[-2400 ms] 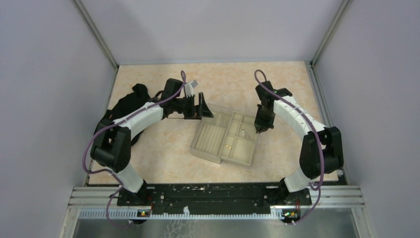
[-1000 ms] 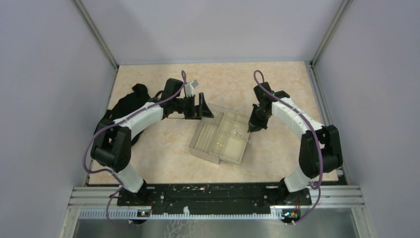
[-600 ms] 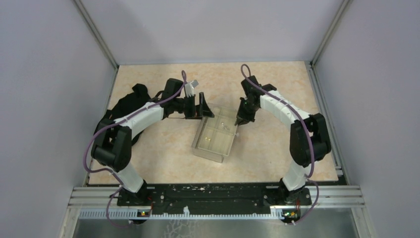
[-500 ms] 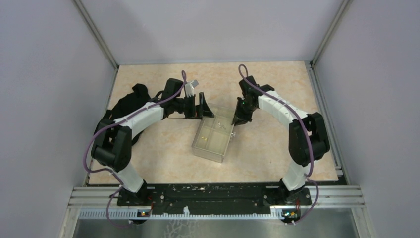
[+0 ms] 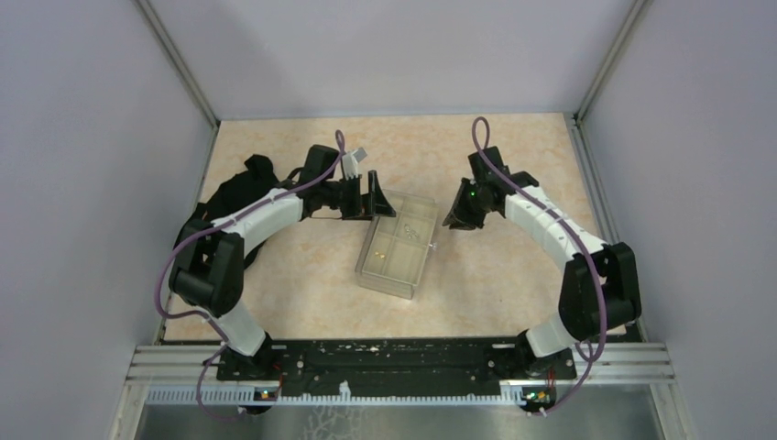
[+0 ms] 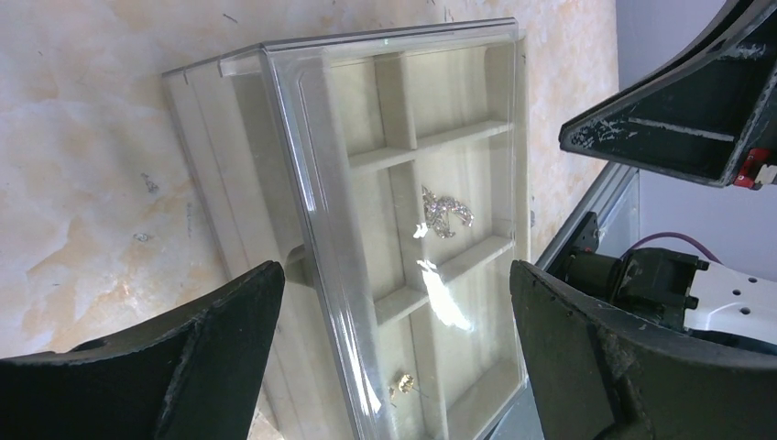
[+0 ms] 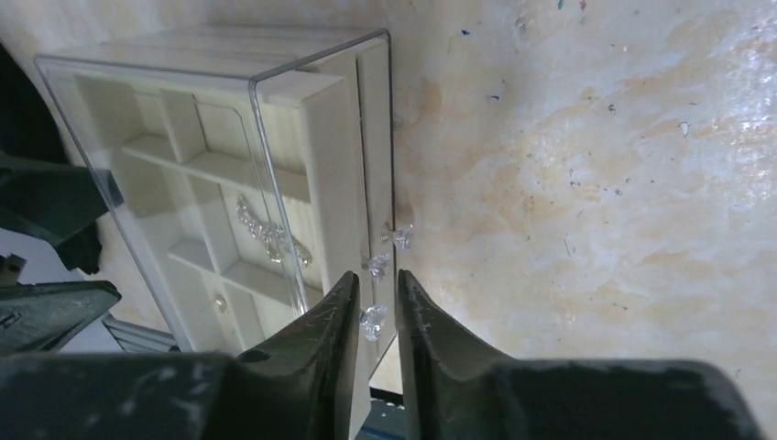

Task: Organize the mixed jewelry

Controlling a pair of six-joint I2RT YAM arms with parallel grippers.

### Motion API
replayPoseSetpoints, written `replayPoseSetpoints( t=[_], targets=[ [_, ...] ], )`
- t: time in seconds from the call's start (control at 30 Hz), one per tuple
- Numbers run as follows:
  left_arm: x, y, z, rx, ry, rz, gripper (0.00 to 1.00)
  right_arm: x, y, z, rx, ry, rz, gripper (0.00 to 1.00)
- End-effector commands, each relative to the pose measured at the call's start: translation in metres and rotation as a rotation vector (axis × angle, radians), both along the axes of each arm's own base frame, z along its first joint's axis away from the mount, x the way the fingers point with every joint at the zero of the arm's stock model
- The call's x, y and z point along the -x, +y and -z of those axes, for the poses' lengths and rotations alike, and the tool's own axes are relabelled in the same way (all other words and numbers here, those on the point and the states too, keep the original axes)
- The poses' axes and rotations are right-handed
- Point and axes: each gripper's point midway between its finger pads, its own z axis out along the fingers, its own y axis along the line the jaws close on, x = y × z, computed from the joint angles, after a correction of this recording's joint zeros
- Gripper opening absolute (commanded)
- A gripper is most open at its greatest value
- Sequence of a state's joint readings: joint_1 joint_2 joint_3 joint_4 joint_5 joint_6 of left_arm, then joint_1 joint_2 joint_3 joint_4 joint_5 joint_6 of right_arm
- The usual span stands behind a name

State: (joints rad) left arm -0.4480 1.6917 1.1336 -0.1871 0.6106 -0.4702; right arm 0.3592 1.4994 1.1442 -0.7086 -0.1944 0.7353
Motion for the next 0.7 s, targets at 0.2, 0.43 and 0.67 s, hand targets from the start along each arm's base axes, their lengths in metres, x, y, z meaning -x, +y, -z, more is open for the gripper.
replayPoseSetpoints(
  t=[0.2, 0.43, 0.67],
  targets=[
    [0.001, -0.008, -0.007, 0.018, -0.01, 0.039, 0.99, -0.017, 0.006, 0.006, -0.036, -0.042, 0.016, 0.0],
    [0.003, -0.01, -0.005, 0.031, 0.005, 0.042, 0.99, -0.031, 0.053, 0.0, -0.12, -0.055, -0.077, 0.0],
    [-0.007, -0.005, -0.014, 0.002, -0.028, 0.003, 0.99, -0.045, 0.046, -0.006, -0.044, -0.072, -0.062, 0.01]
  ],
)
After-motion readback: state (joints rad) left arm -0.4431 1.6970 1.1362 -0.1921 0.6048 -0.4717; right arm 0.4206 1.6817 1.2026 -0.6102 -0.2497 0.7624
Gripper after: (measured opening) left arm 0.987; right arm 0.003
